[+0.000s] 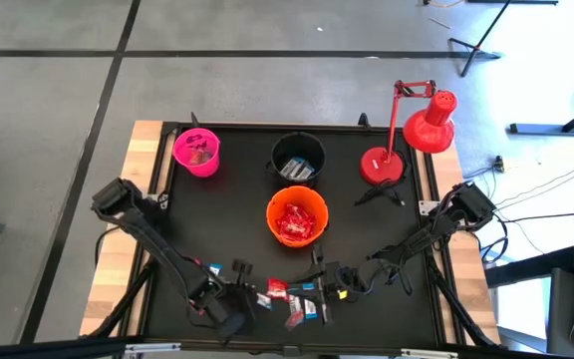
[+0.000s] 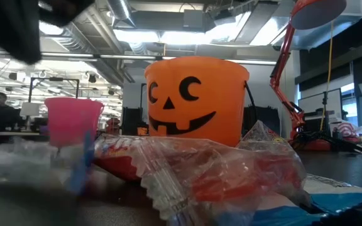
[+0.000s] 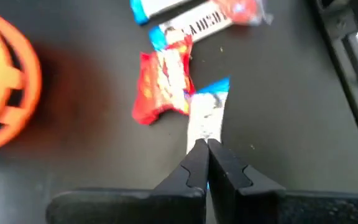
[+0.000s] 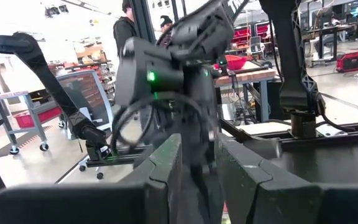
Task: Sort candy
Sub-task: Put the white chocolate into the black bucket
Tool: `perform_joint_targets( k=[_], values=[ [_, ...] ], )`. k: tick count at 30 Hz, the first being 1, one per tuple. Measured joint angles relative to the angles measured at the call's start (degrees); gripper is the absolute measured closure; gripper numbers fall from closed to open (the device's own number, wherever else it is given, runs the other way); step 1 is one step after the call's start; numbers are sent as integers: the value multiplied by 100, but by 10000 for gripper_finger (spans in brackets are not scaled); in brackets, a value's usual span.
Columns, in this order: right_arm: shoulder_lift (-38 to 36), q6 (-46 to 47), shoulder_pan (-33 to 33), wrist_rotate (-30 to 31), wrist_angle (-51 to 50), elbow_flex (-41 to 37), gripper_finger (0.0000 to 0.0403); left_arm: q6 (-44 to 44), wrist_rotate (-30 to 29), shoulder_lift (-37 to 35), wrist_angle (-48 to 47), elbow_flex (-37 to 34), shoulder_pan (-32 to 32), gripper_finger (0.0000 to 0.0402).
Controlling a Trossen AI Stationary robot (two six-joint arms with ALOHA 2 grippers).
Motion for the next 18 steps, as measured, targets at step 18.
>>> perform_joint_targets(
  k=[18],
  values=[
    [0,259,0,413,-569,0,308,20,366,50,43,11,-88,353]
  ],
)
